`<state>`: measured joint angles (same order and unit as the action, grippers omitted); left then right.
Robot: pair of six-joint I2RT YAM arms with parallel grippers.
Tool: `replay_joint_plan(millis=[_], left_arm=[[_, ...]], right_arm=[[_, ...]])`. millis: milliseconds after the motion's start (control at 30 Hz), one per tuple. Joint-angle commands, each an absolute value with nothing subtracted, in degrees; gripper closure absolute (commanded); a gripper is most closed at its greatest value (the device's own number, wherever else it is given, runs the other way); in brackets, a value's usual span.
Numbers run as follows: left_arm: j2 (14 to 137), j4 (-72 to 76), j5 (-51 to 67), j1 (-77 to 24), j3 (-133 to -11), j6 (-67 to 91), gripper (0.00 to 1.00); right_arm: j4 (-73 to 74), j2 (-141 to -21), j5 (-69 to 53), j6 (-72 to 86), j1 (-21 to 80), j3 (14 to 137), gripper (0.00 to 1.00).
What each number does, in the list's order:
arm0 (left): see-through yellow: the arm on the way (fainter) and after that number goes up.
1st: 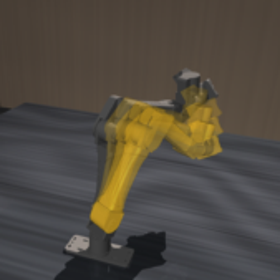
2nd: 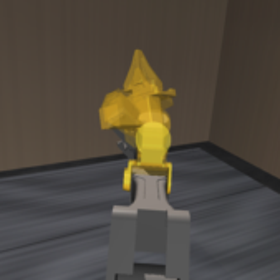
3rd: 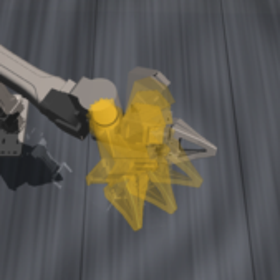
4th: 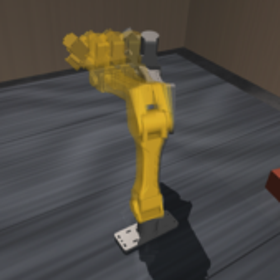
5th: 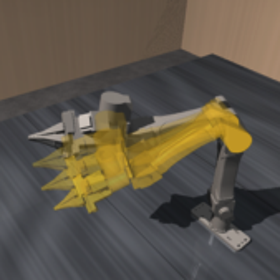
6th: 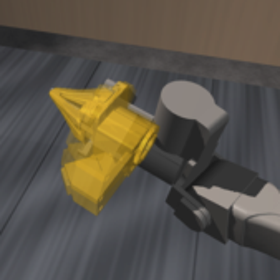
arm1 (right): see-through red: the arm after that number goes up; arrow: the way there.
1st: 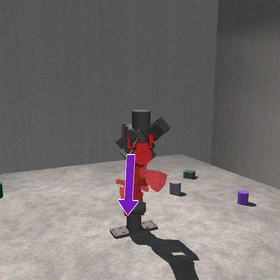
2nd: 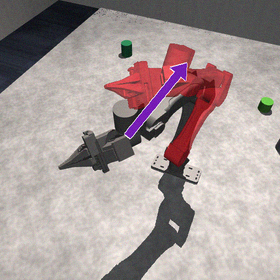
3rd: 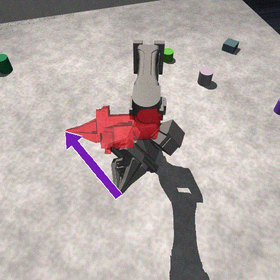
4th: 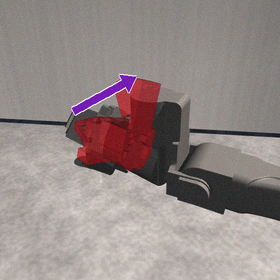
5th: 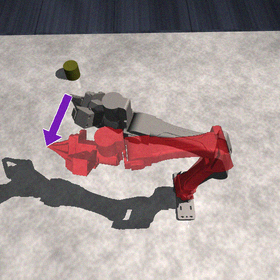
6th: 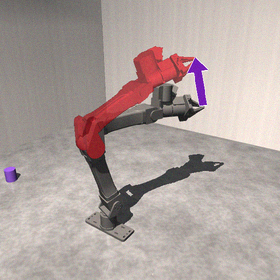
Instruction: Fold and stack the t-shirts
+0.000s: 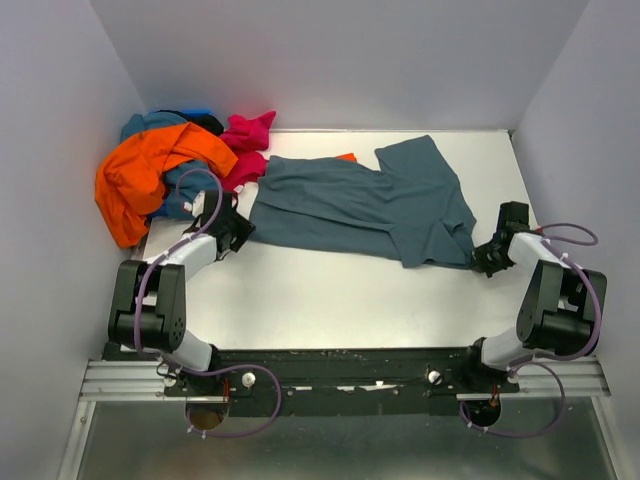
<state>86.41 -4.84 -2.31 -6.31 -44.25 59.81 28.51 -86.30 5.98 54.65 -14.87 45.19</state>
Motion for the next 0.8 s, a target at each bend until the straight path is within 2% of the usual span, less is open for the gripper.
replay_joint_plan(millis=[0,133,467,767], left_arm=[[88.85,-6.06,-2.90,-7.29,-46.93,58.80,0.49],[89.99,-5.28,-4.57,-7.38,-46.41,58.80,0.49],[92.63,-9.84,-8.61,-7.38,-49.30,57.39,0.57],[97.29,-9.75,-7.56,-7.38,-50.54,57.22,0.60]], right_arm=[[28.48,-84.99,5.89,55.02,-15.21,43.24,0.99],[28.30,-85.43,5.19,54.67,-15.21,43.24,0.99],[27.86,-86.04,4.66,54.40,-15.21,43.68,0.99],[28.21,-85.61,4.31,54.40,-15.21,43.59,0.99]])
